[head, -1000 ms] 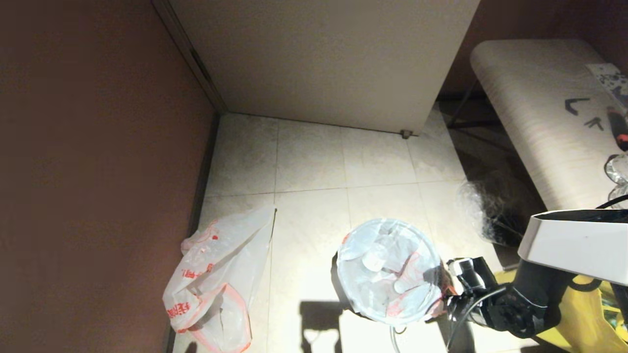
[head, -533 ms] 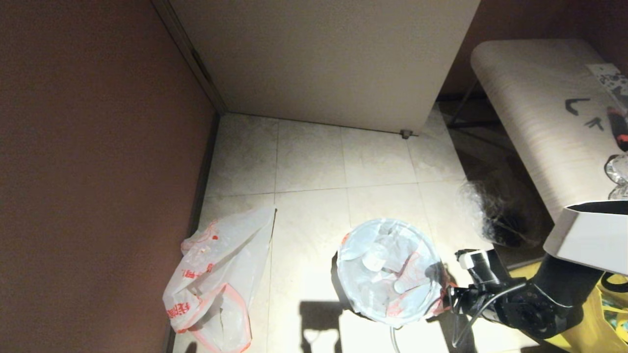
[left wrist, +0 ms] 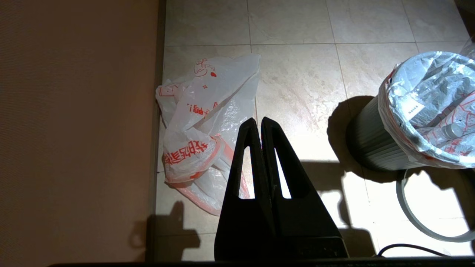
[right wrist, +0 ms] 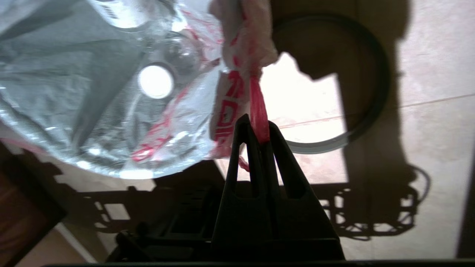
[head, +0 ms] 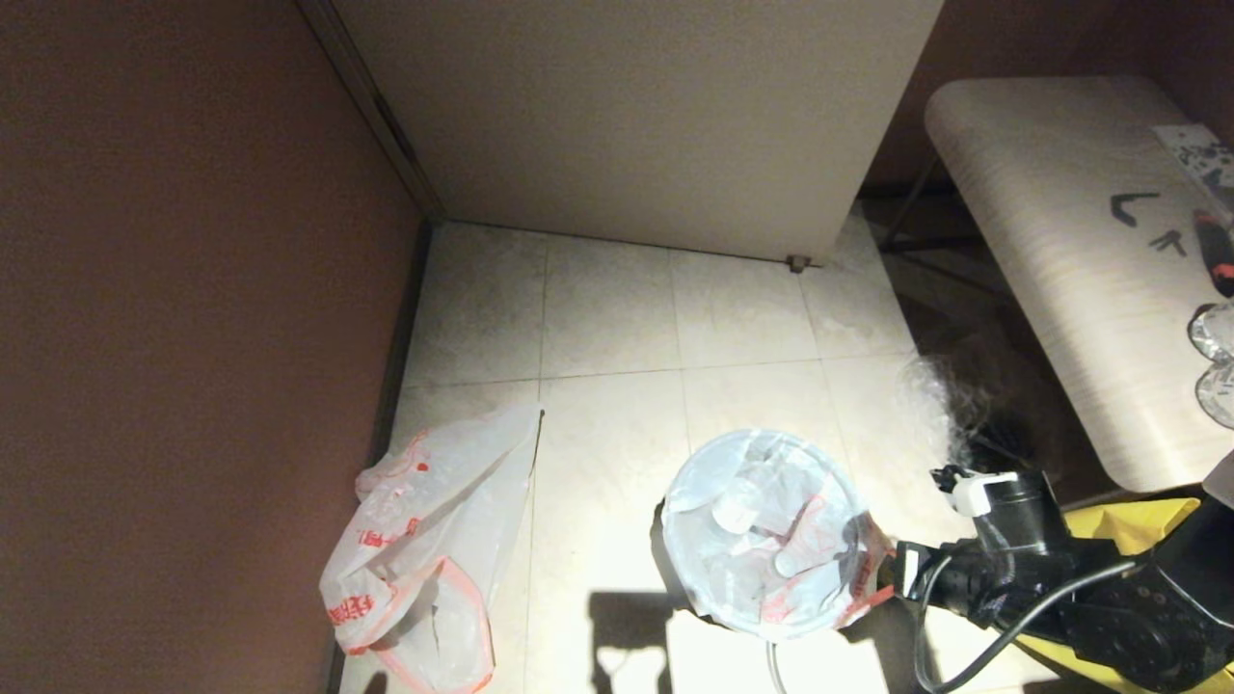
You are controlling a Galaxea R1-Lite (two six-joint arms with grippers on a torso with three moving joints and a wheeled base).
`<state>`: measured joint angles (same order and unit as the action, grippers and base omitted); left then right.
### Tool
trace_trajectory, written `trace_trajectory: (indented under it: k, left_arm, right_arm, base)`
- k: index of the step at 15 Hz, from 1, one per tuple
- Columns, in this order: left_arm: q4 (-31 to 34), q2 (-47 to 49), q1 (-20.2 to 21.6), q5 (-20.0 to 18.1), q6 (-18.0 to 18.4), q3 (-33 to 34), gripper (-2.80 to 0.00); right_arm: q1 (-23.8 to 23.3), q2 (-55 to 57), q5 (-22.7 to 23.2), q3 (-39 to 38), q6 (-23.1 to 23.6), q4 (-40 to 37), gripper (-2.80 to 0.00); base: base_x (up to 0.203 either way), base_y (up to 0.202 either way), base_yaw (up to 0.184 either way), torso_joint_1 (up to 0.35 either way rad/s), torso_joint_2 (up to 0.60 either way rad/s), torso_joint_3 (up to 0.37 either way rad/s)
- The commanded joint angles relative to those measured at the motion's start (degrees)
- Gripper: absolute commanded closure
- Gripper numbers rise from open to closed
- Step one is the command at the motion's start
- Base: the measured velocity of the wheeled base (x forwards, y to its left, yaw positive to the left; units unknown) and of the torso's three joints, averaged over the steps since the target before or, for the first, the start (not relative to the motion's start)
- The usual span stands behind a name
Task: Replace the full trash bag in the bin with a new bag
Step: Place the trash bag on the floor
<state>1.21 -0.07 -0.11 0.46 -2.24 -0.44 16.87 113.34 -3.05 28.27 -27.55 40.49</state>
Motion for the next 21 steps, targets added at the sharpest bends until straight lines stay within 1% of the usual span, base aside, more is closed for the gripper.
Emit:
trace_trajectory:
  k: [1, 4, 6, 8, 11, 13, 14, 16, 17, 19, 21]
  left_arm:
    - [0.02, 0.07, 0.02, 0.06, -0.05, 0.00, 0.00]
    - [0.02, 0.07, -0.02, 0.00, -0.05, 0.00, 0.00]
    - [0.02, 0.07, -0.03, 0.02, -0.05, 0.00, 0.00]
    - [0.02, 0.07, 0.02, 0.01, -0.05, 0.00, 0.00]
    - [0.02, 0.07, 0.00, 0.00, -0.05, 0.00, 0.00]
    - [0.02, 0.07, 0.02, -0.02, -0.05, 0.00, 0.00]
    - [0.02, 0.07, -0.04, 0.04, -0.05, 0.00, 0.00]
    - [0.02, 0.07, 0.02, 0.04, -0.05, 0.00, 0.00]
    - [0.02, 0.07, 0.02, 0.00, -0.05, 0.00, 0.00]
    - [0.02, 0.07, 0.02, -0.02, -0.05, 0.00, 0.00]
    - [0.02, 0.07, 0.02, -0.02, -0.05, 0.00, 0.00]
  right_arm:
    - [1.03, -1.52, 0.71, -0.16, -0.97, 1.37, 0.00]
    - [1.05, -0.71, 5.40, 0.37, -1.02, 2.51, 0.00]
    - [1.22, 0.93, 6.81, 1.72, -1.36, 2.66, 0.00]
    - [1.40, 3.31, 7.39, 3.68, -3.74, 4.20, 0.00]
    - [1.76, 6.53, 13.31, 5.82, -5.44, 6.85, 0.00]
    - [3.68, 7.47, 14.21, 8.54, -9.04, 7.56, 0.00]
    - [4.68, 7.46, 14.91, 8.86, -10.11, 9.66, 0.00]
    - [5.92, 7.59, 16.50, 9.00, -9.97, 13.09, 0.00]
    - [6.65, 7.59, 16.53, 9.49, -9.15, 13.44, 0.00]
    - [7.89, 8.38, 16.22, 9.70, -6.72, 13.14, 0.00]
    - [7.82, 11.80, 15.64, 9.93, -4.08, 13.18, 0.00]
  base:
    - [0.000, 0.000, 0.000, 0.000, 0.00, 0.000]
    - [0.000, 0.000, 0.000, 0.000, 0.00, 0.000]
    - [0.000, 0.000, 0.000, 0.000, 0.00, 0.000]
    - [0.000, 0.000, 0.000, 0.000, 0.00, 0.000]
    - [0.000, 0.000, 0.000, 0.000, 0.00, 0.000]
    - [0.000, 0.000, 0.000, 0.000, 0.00, 0.000]
    - [0.000, 0.000, 0.000, 0.000, 0.00, 0.000]
    - [0.000, 0.000, 0.000, 0.000, 0.00, 0.000]
    - [0.000, 0.000, 0.000, 0.000, 0.00, 0.000]
    - [0.000, 0.000, 0.000, 0.000, 0.00, 0.000]
    - [0.000, 0.000, 0.000, 0.000, 0.00, 0.000]
